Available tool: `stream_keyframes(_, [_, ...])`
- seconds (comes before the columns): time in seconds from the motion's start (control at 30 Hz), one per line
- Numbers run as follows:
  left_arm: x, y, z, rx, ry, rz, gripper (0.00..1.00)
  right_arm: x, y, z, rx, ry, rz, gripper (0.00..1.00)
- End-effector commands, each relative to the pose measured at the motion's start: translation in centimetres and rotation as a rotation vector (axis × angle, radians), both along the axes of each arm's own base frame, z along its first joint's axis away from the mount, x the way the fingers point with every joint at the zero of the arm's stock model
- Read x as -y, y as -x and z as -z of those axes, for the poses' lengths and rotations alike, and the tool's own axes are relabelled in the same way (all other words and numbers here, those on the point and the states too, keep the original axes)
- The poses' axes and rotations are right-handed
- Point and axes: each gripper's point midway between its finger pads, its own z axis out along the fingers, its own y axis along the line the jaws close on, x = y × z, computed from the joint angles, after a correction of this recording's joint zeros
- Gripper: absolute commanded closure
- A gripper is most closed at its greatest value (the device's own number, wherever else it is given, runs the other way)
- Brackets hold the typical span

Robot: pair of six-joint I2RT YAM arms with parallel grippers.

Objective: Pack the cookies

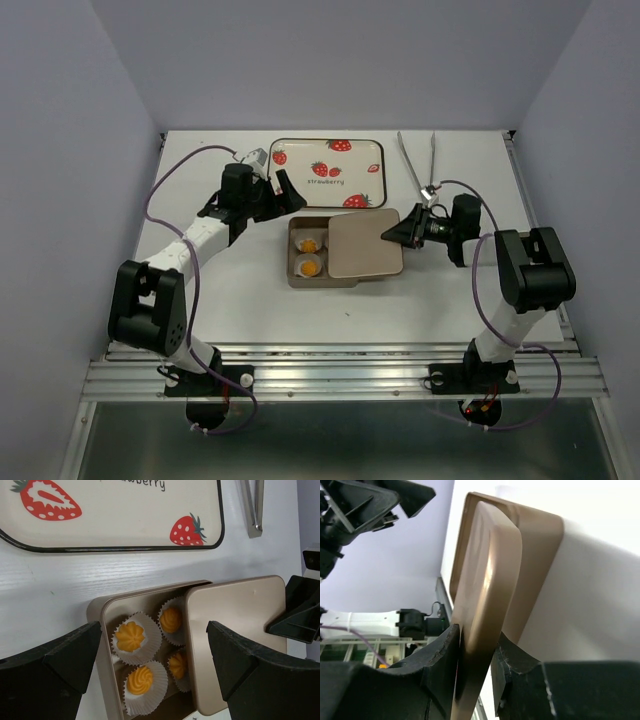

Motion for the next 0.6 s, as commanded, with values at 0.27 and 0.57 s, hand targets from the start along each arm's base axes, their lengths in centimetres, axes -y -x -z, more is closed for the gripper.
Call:
stream_keyframes(0.27, [0.4,-0.9,-2.0,0.063,-0.001,0.036,0.01,-0.6,-1.1,1.4,0.035,0.098,-0.011,0.62])
stream_keyframes(0.57, [0.6,-0.7,-0.4,0.021,0.000,0.045,0.01,-1.8,-1.7,2.8,0.008,0.137,-0.021,0.56])
